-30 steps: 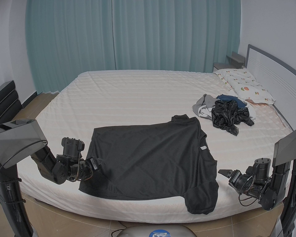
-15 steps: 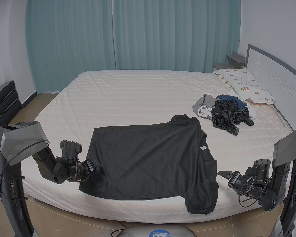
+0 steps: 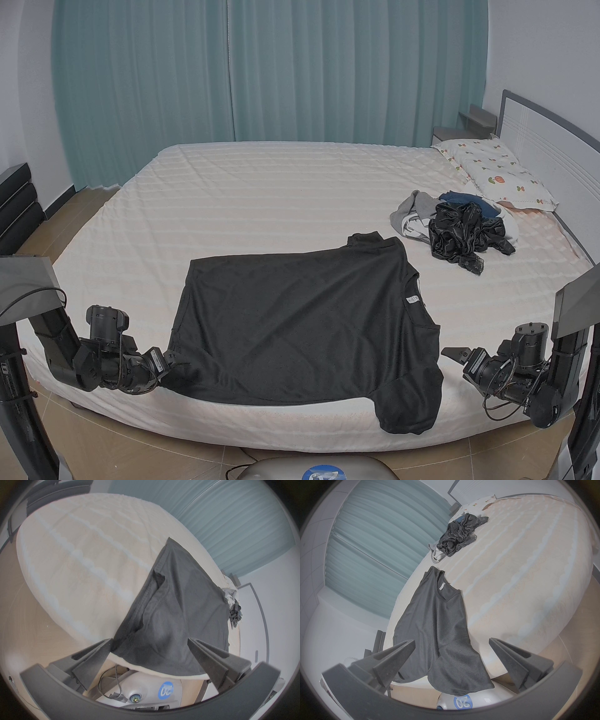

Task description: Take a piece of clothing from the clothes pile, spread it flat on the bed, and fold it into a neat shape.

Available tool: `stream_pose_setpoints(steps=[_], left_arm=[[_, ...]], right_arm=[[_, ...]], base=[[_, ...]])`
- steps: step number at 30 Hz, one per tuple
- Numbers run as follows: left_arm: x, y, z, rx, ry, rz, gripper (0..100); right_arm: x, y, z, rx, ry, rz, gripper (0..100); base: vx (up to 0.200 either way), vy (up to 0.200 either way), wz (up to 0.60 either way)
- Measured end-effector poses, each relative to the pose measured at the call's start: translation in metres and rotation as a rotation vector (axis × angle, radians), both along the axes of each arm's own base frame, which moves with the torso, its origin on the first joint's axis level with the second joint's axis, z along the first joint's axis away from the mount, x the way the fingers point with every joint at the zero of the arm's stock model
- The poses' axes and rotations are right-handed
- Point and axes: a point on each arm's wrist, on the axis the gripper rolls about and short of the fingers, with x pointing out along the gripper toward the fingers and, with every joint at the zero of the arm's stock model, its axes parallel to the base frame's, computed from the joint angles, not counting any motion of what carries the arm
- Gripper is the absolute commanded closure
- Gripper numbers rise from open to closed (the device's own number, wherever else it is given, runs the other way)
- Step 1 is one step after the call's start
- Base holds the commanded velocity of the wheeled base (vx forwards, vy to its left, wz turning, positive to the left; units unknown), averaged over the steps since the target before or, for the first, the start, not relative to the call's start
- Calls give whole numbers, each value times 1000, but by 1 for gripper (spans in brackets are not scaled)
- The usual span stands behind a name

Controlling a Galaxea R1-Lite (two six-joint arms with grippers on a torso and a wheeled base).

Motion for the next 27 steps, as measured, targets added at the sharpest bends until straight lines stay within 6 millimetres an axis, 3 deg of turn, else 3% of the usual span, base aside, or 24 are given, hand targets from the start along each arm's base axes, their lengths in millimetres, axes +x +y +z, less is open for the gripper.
stream_pose_setpoints(steps=[8,9,19,27], left_arm=[[4,3,-4,14,-27,15,0],[5,3,-6,23,-31,18,100],[-2,-3,-17,88,-20,22,100],[-16,1,-19,265,30,-16,100]], right_arm=[[-1,0,-1,0,6,2,0],[-1,0,-1,1,6,2,0],[-1,0,-1,0,7,2,0],[-1,0,-1,-2,7,2,0]], base=[[0,0,0],[0,0,0],[0,0,0],[0,0,0]])
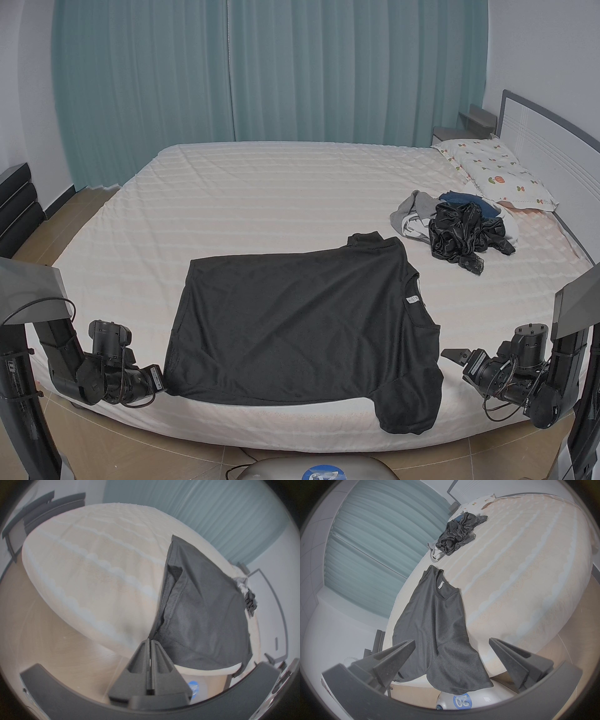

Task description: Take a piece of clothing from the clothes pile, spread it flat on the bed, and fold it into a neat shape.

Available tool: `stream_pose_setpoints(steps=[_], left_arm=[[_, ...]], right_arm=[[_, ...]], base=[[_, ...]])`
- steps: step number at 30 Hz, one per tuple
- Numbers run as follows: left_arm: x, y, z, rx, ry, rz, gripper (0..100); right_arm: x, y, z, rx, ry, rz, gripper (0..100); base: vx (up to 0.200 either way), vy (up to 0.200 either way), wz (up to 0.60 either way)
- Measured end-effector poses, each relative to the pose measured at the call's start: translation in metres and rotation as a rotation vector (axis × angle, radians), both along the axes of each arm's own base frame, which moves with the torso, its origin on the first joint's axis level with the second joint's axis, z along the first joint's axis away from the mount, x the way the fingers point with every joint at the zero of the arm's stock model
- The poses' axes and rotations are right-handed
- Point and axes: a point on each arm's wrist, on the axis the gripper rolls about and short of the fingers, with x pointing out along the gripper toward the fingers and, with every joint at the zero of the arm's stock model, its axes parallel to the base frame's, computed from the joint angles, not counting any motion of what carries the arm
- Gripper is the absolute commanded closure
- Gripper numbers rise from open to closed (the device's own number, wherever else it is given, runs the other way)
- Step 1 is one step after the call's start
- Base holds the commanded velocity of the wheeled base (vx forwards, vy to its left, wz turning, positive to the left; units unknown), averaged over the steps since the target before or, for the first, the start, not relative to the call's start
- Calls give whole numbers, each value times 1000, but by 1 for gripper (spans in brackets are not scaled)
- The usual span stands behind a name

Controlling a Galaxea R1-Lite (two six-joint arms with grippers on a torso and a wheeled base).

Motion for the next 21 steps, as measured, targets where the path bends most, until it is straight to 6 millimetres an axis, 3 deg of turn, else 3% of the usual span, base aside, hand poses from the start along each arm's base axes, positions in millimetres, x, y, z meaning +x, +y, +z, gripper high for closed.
stream_pose_setpoints(steps=[8,9,21], left_arm=[[-4,4,3,53,9,16,100],[-5,4,3,57,10,14,0],[-10,8,3,76,37,0,0]], right_arm=[[0,0,0,-1,-2,1,0],[0,0,0,-1,-2,1,0],[-1,0,0,-5,-1,4,0]], base=[[0,0,0],[0,0,0],[0,0,0]])
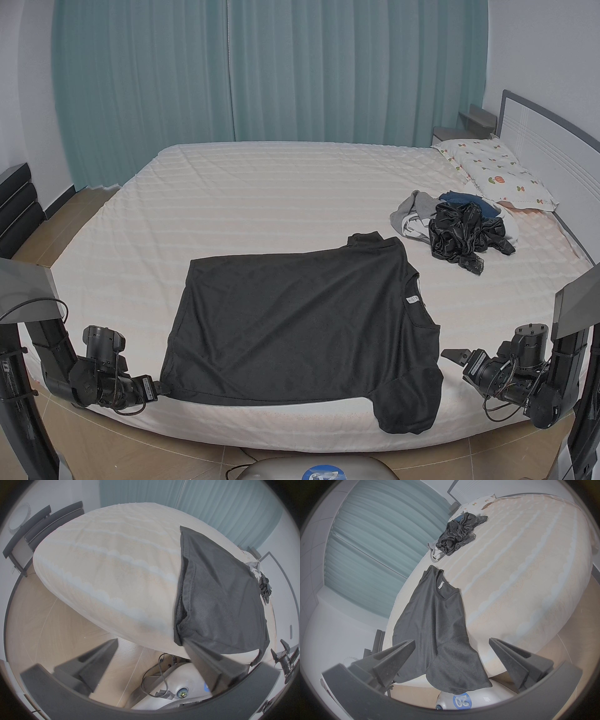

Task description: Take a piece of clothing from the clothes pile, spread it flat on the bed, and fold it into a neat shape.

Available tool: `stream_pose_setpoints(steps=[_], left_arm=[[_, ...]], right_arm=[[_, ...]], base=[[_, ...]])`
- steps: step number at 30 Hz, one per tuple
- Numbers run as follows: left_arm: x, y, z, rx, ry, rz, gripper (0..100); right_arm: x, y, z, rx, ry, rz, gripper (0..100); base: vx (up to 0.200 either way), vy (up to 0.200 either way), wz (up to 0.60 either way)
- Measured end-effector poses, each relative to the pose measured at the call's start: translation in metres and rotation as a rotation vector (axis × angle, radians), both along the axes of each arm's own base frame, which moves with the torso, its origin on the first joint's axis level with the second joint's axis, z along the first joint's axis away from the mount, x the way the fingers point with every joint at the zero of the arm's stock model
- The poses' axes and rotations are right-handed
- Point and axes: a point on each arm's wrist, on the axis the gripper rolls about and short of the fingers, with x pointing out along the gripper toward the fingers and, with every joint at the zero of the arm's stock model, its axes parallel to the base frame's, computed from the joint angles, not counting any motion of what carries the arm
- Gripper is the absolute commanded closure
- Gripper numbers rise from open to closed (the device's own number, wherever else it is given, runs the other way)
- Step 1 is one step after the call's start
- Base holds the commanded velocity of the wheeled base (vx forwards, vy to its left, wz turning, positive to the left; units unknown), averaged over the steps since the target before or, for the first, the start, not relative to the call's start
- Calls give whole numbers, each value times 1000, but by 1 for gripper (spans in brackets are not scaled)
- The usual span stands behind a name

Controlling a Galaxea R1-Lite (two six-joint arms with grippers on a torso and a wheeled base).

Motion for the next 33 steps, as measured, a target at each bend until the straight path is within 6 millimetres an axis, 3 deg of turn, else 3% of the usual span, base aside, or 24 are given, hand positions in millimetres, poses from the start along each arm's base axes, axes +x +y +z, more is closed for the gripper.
stream_pose_setpoints(steps=[8,20,33], left_arm=[[7,0,14,-143,-74,-11,0],[16,-1,31,-325,-211,-169,0],[23,-2,15,-294,-253,-227,0]], right_arm=[[0,0,0,0,1,1,0],[0,1,-1,0,2,4,0],[-1,3,-1,0,7,16,0]], base=[[0,0,0],[0,0,0],[0,0,0]])
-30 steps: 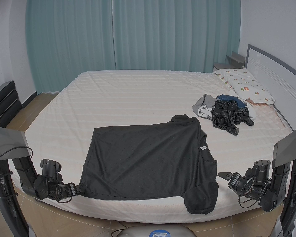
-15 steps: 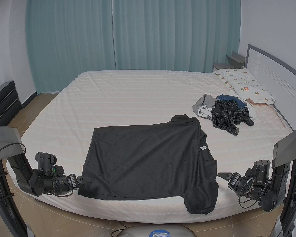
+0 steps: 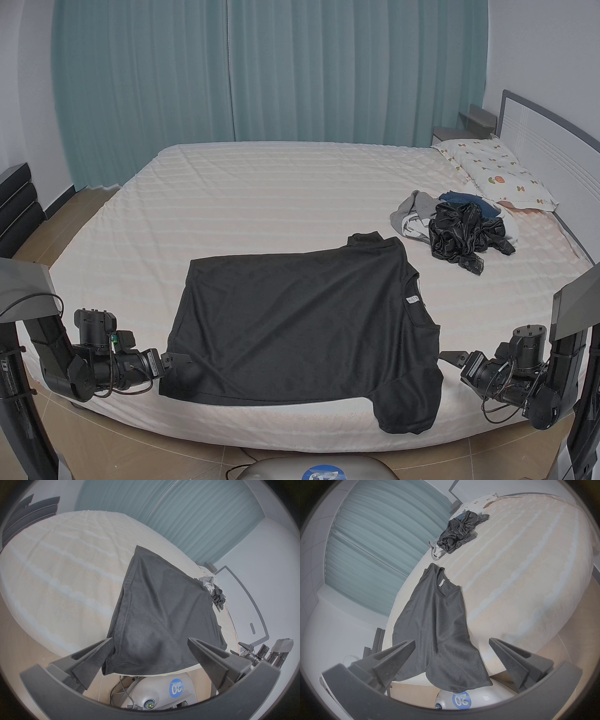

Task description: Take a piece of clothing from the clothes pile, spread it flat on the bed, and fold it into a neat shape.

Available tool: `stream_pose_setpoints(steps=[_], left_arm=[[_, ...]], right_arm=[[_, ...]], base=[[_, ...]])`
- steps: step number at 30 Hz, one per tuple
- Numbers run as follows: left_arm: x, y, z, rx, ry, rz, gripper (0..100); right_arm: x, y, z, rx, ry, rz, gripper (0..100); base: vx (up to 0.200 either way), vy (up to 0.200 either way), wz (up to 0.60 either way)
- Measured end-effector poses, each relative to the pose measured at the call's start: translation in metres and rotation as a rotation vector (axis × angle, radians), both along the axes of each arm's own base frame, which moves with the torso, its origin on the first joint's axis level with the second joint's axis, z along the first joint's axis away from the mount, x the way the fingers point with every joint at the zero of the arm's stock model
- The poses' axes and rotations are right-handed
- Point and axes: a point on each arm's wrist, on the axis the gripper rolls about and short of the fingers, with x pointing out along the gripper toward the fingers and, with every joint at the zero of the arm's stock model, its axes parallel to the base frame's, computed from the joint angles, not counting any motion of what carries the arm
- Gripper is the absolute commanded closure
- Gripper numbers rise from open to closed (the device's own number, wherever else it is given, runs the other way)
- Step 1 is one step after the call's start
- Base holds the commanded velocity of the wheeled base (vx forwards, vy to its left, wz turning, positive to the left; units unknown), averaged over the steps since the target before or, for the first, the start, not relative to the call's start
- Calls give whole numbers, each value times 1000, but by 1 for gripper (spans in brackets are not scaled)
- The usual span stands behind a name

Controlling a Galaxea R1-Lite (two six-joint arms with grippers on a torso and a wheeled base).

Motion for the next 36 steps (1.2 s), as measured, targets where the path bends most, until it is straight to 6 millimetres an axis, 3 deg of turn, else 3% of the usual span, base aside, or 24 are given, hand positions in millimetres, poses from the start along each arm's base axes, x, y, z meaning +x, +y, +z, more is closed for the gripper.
stream_pose_setpoints(steps=[15,16,25,36], left_arm=[[5,1,-22,13,12,4,0],[5,1,-23,15,15,4,100],[2,3,-31,58,46,43,100],[-20,7,-27,91,87,59,100]], right_arm=[[0,1,-1,1,2,4,0],[0,1,-1,1,2,4,0],[0,1,-1,1,4,4,0],[0,0,-2,-1,9,1,0]], base=[[0,0,0],[0,0,0],[0,0,0],[0,0,0]])
